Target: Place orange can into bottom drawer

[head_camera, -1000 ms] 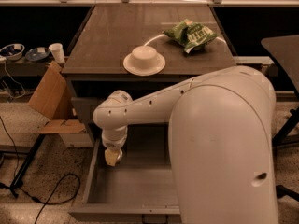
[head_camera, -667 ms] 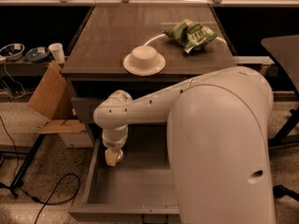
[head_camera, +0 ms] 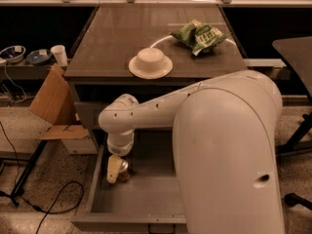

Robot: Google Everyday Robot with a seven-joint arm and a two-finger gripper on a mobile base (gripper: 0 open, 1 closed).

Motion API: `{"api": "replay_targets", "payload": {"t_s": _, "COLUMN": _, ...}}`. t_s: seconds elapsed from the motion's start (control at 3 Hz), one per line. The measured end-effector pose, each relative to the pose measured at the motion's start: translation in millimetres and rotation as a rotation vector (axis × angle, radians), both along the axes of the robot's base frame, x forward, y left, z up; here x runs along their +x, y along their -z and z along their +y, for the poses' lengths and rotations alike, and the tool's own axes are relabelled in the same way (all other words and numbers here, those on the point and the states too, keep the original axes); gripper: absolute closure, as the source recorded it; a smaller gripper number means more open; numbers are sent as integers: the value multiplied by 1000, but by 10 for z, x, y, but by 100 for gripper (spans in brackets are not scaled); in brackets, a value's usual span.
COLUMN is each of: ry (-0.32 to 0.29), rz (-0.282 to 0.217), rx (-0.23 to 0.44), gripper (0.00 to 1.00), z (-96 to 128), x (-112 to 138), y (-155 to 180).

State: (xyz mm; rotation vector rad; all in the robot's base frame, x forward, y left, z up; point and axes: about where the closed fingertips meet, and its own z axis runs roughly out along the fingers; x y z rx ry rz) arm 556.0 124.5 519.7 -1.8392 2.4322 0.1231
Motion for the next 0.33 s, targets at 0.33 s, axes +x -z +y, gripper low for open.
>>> {"api": "replay_targets", "payload": {"t_s": 0.33, "ry": 0, "rz": 0, "rx": 0, "gripper": 0, "z": 0, "x": 0, "y": 0}}
